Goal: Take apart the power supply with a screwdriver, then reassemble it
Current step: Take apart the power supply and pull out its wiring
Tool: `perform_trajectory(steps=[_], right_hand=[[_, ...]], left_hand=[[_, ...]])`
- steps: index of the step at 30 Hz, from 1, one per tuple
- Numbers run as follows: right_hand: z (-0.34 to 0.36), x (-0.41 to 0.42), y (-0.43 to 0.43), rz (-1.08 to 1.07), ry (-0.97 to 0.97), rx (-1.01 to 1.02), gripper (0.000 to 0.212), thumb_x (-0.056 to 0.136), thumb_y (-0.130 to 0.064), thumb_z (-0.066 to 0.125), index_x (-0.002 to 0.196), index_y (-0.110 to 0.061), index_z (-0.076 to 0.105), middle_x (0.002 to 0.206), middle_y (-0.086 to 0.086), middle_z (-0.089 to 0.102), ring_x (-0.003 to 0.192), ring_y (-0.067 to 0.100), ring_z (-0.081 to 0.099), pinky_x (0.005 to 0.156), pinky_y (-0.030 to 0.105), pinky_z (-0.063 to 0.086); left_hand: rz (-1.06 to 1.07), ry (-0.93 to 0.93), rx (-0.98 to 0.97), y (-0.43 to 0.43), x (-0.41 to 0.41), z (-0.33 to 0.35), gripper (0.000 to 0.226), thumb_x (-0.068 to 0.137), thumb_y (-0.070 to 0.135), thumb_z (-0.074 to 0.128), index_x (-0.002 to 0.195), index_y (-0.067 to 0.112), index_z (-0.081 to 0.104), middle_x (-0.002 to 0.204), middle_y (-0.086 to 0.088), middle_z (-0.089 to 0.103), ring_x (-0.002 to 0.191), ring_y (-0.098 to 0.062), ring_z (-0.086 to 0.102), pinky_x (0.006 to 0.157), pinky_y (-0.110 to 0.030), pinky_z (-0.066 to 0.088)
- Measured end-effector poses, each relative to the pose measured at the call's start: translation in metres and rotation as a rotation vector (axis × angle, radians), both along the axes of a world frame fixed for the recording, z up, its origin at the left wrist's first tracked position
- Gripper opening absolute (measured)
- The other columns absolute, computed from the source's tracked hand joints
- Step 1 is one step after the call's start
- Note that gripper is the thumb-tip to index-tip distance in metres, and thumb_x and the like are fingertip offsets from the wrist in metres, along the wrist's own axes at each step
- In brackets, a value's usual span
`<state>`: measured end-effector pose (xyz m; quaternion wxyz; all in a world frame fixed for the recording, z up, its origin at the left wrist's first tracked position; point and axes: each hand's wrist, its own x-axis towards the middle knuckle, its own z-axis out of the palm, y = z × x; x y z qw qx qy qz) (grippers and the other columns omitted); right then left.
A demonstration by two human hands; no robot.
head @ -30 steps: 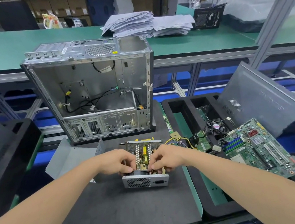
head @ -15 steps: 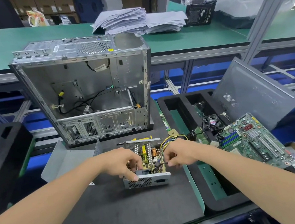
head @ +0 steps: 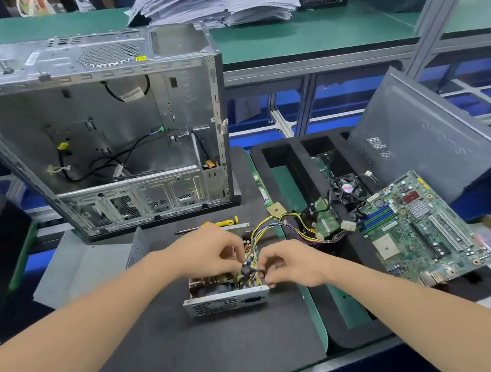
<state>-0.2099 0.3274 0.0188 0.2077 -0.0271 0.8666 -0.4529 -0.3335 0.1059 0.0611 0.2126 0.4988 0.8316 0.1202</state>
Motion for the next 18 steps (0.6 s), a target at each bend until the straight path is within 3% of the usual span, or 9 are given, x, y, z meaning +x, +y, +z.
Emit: perform_trajectory(steps=[2,4,7,10,15,18], right_hand=[[-0.011,-0.002,-0.001,-0.045,0.020,-0.026,0.021,0.088,0.004,0.075,0.097,-0.014,0.069,0.072,-0.015,0.072,0.072,0.007,0.071,0.077,0.019,0.054],[-0.020,-0.004,0.000,-0.091,0.053,-0.044,0.024,0.087,0.004,0.077,0.094,-0.018,0.071,0.076,-0.010,0.073,0.074,0.010,0.073,0.082,0.028,0.060],[-0.032,-0.009,0.004,-0.122,0.072,-0.082,0.017,0.085,0.000,0.079,0.092,-0.015,0.075,0.082,-0.002,0.075,0.072,0.006,0.070,0.077,0.022,0.056],[-0.038,-0.014,0.007,-0.075,0.071,-0.109,0.018,0.086,-0.001,0.080,0.089,-0.018,0.074,0.081,-0.005,0.073,0.069,0.004,0.065,0.074,0.018,0.052],[-0.043,-0.025,0.013,0.082,0.058,-0.140,0.033,0.093,-0.006,0.076,0.087,-0.037,0.066,0.082,-0.011,0.067,0.070,0.006,0.062,0.077,0.034,0.059],[-0.042,-0.032,0.019,0.141,0.017,-0.173,0.038,0.093,-0.007,0.077,0.085,-0.042,0.068,0.080,-0.014,0.069,0.072,0.011,0.065,0.079,0.038,0.060]], left_hand=[[-0.030,-0.019,-0.012,0.011,0.005,-0.007,0.012,0.090,0.042,0.073,0.101,0.038,0.074,0.086,0.013,0.064,0.081,-0.004,0.059,0.072,-0.028,0.050],[-0.036,-0.014,-0.012,0.018,0.010,-0.011,0.013,0.090,0.045,0.074,0.102,0.039,0.075,0.093,0.011,0.058,0.083,0.000,0.055,0.077,-0.032,0.050],[-0.011,-0.055,0.013,0.019,0.012,-0.015,0.009,0.091,0.042,0.076,0.100,0.039,0.076,0.095,0.012,0.055,0.082,0.011,0.050,0.077,-0.026,0.047],[0.021,-0.095,0.037,0.018,0.014,-0.014,0.009,0.091,0.036,0.078,0.099,0.032,0.078,0.097,0.011,0.059,0.084,0.004,0.051,0.081,-0.024,0.045],[0.076,-0.120,0.076,0.015,0.016,-0.016,0.007,0.089,0.026,0.079,0.096,0.026,0.078,0.095,0.017,0.057,0.089,0.011,0.050,0.083,-0.008,0.033],[0.088,-0.130,0.088,0.014,0.017,-0.016,0.008,0.089,0.027,0.080,0.096,0.025,0.077,0.092,0.022,0.056,0.092,0.015,0.050,0.082,-0.004,0.031]])
